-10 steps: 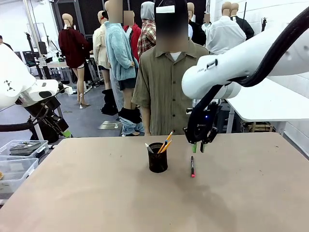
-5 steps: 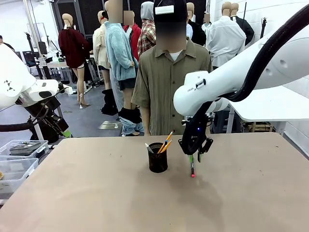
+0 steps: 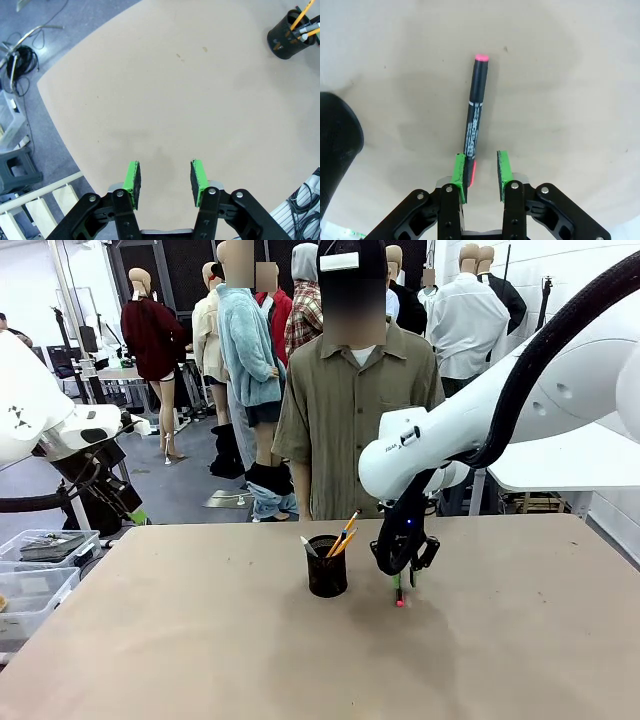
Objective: Place the pens into the pen holder.
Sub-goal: Pick up a writing instrument from the table and place it into the Pen holder.
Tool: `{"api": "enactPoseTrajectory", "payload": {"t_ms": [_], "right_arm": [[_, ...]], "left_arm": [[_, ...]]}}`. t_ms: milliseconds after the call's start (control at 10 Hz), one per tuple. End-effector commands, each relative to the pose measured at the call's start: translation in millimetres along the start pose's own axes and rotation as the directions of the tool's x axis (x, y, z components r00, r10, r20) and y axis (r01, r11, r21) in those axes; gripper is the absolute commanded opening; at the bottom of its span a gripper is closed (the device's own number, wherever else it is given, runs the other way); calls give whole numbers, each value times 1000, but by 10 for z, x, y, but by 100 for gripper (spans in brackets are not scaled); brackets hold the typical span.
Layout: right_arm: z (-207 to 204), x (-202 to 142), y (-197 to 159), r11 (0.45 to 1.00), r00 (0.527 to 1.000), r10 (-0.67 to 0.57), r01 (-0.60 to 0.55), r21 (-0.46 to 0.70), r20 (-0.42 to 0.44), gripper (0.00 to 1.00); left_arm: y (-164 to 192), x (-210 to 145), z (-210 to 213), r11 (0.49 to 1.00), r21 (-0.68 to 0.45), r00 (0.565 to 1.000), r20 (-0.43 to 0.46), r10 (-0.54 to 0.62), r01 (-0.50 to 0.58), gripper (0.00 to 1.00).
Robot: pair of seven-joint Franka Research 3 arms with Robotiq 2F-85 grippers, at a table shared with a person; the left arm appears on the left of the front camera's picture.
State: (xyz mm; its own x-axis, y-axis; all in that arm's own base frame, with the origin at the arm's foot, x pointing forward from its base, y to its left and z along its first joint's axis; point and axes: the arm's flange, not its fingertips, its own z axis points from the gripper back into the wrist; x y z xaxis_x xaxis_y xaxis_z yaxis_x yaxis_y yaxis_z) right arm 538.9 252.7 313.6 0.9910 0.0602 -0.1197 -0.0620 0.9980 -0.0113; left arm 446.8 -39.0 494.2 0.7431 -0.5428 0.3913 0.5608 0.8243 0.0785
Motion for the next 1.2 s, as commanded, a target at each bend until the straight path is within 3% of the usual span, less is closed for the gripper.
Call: {"api": "enactPoseTrajectory", "payload": {"t_ms": [0, 900, 1000, 1100], "right_arm": [[-23, 95, 33, 1000, 998, -16, 16, -1, 55, 33], [-89, 198, 102, 999, 1000, -5, 6, -52, 16, 33], [-72, 183, 101, 998, 1000, -1, 2, -57, 21, 26], [-53, 174, 103, 998, 1000, -5, 6, -61, 30, 6]], "left_arm": [[13, 11, 5, 1000, 17, 1000, -1, 5, -5, 54], [13, 11, 5, 1000, 17, 1000, -1, 5, -5, 54], [13, 11, 5, 1000, 17, 1000, -1, 5, -5, 54], [13, 11, 5, 1000, 17, 1000, -1, 5, -5, 54]]}}
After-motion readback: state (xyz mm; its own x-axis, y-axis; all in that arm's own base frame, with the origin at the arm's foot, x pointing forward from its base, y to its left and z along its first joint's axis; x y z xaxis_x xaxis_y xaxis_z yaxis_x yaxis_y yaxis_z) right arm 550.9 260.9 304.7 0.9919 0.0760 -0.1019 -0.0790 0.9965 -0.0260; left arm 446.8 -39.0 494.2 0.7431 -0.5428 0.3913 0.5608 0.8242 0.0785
